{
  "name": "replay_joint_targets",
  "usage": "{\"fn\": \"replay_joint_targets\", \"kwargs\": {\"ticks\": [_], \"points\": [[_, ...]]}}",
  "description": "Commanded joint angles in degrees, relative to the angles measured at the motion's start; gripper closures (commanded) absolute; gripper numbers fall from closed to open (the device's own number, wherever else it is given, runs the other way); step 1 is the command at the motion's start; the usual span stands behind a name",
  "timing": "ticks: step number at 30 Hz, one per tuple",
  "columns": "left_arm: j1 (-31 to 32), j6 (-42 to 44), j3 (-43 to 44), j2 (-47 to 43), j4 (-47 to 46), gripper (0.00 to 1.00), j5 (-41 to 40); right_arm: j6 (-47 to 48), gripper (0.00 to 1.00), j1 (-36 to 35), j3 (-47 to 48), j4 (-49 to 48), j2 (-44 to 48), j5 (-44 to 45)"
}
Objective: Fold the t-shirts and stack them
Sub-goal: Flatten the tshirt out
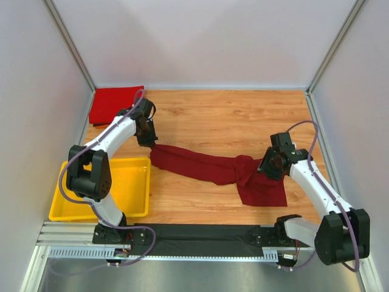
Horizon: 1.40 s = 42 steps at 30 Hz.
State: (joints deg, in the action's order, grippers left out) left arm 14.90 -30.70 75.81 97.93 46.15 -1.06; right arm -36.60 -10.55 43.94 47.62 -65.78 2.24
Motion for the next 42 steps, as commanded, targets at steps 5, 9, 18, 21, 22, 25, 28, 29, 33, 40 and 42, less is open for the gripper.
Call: {"fn": "replay_joint_targets", "kwargs": {"ticks": [5, 9, 18, 21, 22, 25, 28, 29, 33, 40, 42], "points": [[-0.13, 0.46, -0.22, -3.27, -1.50, 1.00, 2.37, 2.32, 0.56, 9.48, 7.03, -1.47, -5.23, 3.48], [-0.13, 0.38, -0.49, -3.18, -1.68, 1.00, 2.64, 1.09, 0.56, 13.18, 8.35, -2.97, -7.95, 2.95], [0.05, 0.11, -0.84, -3.10, -2.12, 1.00, 2.99, -5.40, 0.60, 16.87, 12.74, -2.35, -16.83, 1.11], [0.05, 0.29, -0.75, -3.18, -2.03, 1.00, 2.91, -7.34, 0.61, 16.87, 13.10, -2.26, -18.24, 0.40], [0.05, 0.29, -0.67, -3.27, -2.03, 1.00, 2.91, -7.61, 0.61, 16.87, 13.27, -2.26, -18.68, 0.14], [0.05, 0.46, -0.67, -3.36, -2.03, 1.00, 2.99, -8.84, 0.61, 16.87, 13.10, -2.00, -19.56, -0.83], [0.05, 0.29, -0.67, -3.36, -2.03, 1.00, 2.73, -9.45, 0.62, 16.87, 12.75, -1.91, -20.27, -0.83], [0.05, 0.29, -0.66, -3.27, -2.03, 1.00, 2.82, -9.46, 0.62, 16.87, 12.75, -1.91, -20.35, -0.66], [0.13, 0.20, -0.84, -3.27, -2.21, 1.00, 2.99, -8.75, 0.64, 16.87, 12.66, -2.26, -20.79, 0.31], [0.31, -0.06, -1.10, -3.53, -2.38, 1.00, 2.99, -8.05, 0.86, 16.87, 11.69, -3.32, -18.60, 0.22], [0.40, -0.24, -1.19, -3.62, -2.56, 1.00, 2.91, -7.53, 0.94, 16.87, 11.78, -3.15, -17.63, 0.31]]}}
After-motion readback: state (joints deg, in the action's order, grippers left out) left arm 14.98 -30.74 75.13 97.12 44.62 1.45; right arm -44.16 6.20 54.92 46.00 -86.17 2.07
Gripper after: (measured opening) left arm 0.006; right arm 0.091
